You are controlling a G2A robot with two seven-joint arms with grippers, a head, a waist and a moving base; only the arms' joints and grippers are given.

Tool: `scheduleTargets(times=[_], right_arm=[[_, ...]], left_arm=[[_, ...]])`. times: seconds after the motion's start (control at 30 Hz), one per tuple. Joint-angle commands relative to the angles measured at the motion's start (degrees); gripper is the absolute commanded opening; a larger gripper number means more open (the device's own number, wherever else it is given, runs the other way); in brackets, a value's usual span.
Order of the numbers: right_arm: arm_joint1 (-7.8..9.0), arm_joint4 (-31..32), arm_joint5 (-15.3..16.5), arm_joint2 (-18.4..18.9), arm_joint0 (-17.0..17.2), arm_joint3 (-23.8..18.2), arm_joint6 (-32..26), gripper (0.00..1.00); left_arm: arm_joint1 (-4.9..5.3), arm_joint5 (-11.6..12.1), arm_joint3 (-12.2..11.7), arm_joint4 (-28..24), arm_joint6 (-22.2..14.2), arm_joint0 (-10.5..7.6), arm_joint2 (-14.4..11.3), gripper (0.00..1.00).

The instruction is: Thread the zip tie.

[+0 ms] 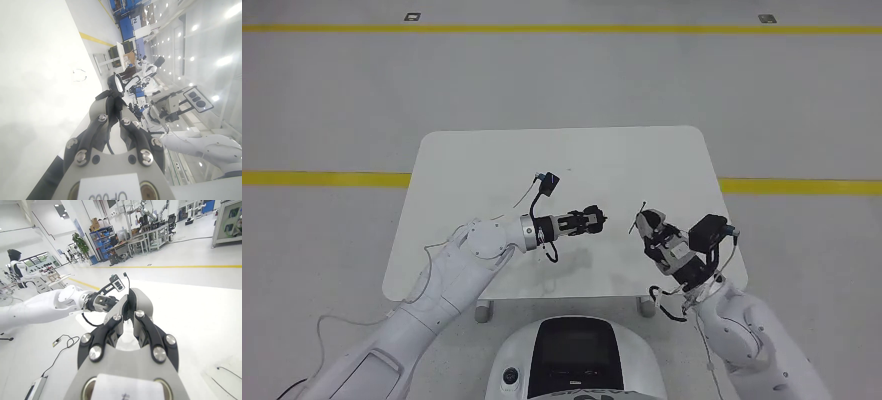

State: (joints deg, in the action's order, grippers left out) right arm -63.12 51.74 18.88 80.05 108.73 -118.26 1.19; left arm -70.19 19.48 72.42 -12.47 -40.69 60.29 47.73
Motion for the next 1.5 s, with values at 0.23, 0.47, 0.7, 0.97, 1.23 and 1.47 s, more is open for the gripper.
scheduleTargets(times=[0.23, 0.47, 0.7, 0.97, 1.23, 1.47], right_arm=[[-0.07, 0.7, -0.7, 0.4, 3.8, -2.0, 2.8, 0.00], [-0.07, 0.7, -0.7, 0.4, 3.8, -2.0, 2.8, 0.00], [-0.39, -1.5, 0.6, -2.1, 0.5, 2.1, 5.5, 0.00], [-0.56, -2.3, 0.6, -5.2, -4.5, 9.0, 8.1, 0.00], [-0.25, -3.1, 0.6, -8.9, -7.9, 13.3, 10.4, 0.00], [-0.25, -3.1, 0.6, -8.9, -7.9, 13.3, 10.4, 0.00]], left_arm=[[0.00, 0.0, 0.0, 0.0, 0.0, 0.00, 0.0, 0.00], [0.00, 0.0, 0.0, 0.0, 0.0, 0.00, 0.0, 0.00], [0.00, 0.0, 0.0, 0.0, 0.0, 0.00, 0.0, 0.00], [0.00, 0.0, 0.0, 0.0, 0.0, 0.00, 0.0, 0.00], [0.00, 0.0, 0.0, 0.0, 0.0, 0.00, 0.0, 0.00], [0.00, 0.0, 0.0, 0.0, 0.0, 0.00, 0.0, 0.00]])
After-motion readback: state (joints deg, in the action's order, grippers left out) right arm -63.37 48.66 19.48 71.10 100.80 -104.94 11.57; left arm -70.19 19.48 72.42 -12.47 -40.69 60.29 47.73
